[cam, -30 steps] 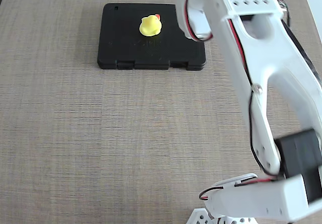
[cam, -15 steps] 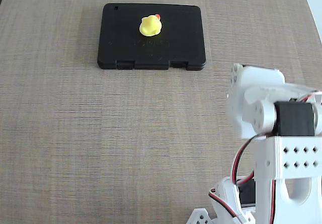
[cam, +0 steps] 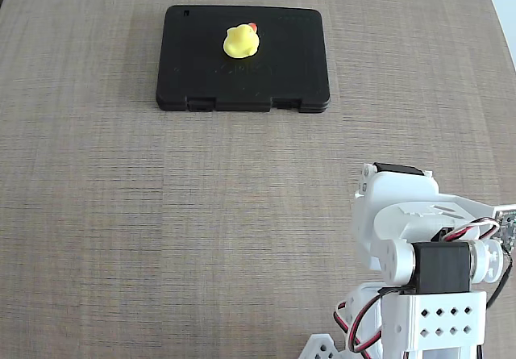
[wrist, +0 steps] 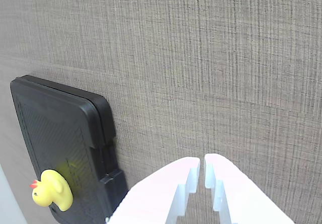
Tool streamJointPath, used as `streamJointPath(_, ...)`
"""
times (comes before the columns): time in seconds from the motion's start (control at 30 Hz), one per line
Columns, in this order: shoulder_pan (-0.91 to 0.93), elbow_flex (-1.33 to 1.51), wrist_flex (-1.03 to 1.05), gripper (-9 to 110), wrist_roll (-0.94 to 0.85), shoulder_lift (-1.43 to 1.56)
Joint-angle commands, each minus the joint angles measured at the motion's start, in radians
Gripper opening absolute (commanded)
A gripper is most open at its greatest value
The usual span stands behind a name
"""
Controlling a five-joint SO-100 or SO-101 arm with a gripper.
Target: Grasp a duck and put it on the black surface.
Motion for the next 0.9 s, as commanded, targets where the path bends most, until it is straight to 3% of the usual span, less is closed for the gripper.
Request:
streamJointPath(0.0, -0.008, 0.009, -0.014, 0, 0.002, 0.021)
streamJointPath(0.23, -0.011, 0.075, 0.002, 0, 0.005, 0.147)
streamJointPath(0.87, -0.094, 0.071, 0.005, 0, 0.006, 0.149)
